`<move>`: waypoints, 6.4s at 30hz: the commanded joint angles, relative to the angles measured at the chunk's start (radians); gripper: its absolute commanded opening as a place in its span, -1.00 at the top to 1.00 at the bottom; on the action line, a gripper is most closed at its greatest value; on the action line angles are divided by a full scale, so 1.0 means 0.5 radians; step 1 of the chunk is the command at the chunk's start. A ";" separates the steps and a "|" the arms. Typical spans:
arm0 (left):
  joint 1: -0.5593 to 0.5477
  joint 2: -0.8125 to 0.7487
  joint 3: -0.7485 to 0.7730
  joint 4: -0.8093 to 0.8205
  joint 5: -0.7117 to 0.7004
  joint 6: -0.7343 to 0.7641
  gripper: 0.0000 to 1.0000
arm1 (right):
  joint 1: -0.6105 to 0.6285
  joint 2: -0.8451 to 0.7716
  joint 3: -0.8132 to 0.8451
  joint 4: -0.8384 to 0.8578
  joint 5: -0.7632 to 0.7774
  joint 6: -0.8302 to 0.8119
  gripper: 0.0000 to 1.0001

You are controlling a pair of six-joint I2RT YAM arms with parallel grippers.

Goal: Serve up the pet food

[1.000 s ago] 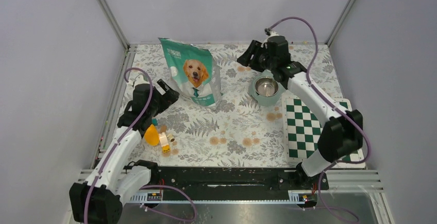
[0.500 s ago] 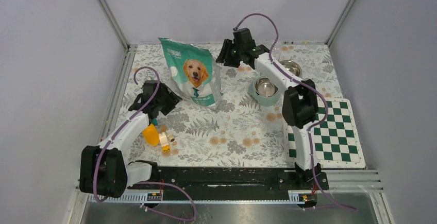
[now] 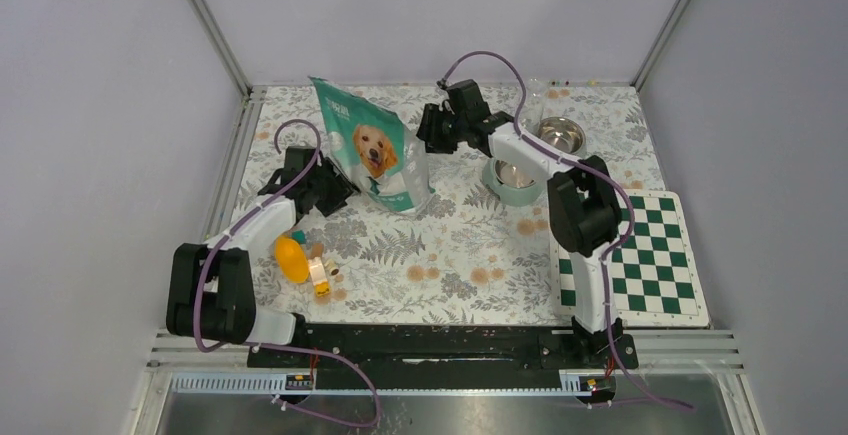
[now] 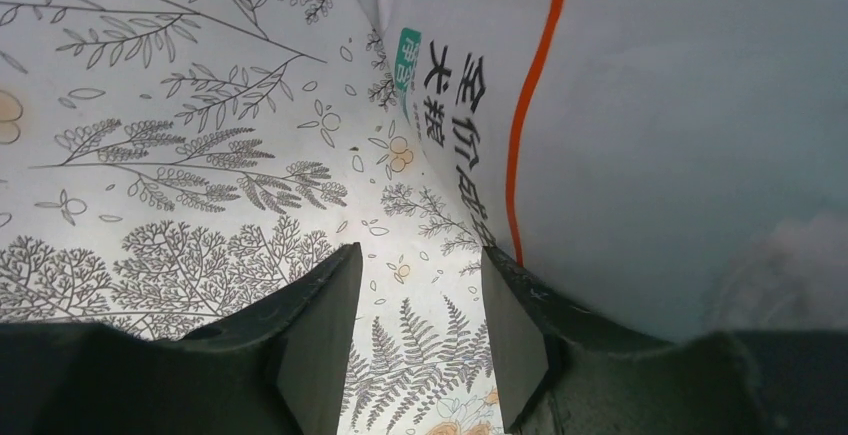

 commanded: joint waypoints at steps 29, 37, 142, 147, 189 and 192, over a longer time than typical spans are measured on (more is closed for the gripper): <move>0.078 -0.242 0.843 -0.571 -0.010 0.478 -0.18 | 0.361 -1.190 0.271 -0.769 0.543 -0.457 -0.78; 0.126 -0.310 0.936 -0.609 -0.001 0.496 -0.20 | 0.612 -0.496 1.451 -1.372 0.977 -0.600 -0.65; 0.164 -0.266 -0.019 0.158 0.481 0.170 0.42 | 0.179 -0.953 -0.479 -0.404 0.497 -0.157 0.28; 0.086 -0.080 -0.026 0.323 0.682 0.082 0.56 | 0.179 -0.939 -0.828 0.008 0.117 0.184 0.28; 0.045 -0.632 1.096 -0.310 0.805 0.093 0.28 | 0.421 -0.970 0.458 -0.675 0.026 0.028 -0.39; 0.046 -0.652 1.121 -0.308 0.857 0.073 0.23 | 0.421 -0.892 0.526 -0.700 -0.015 0.061 -0.23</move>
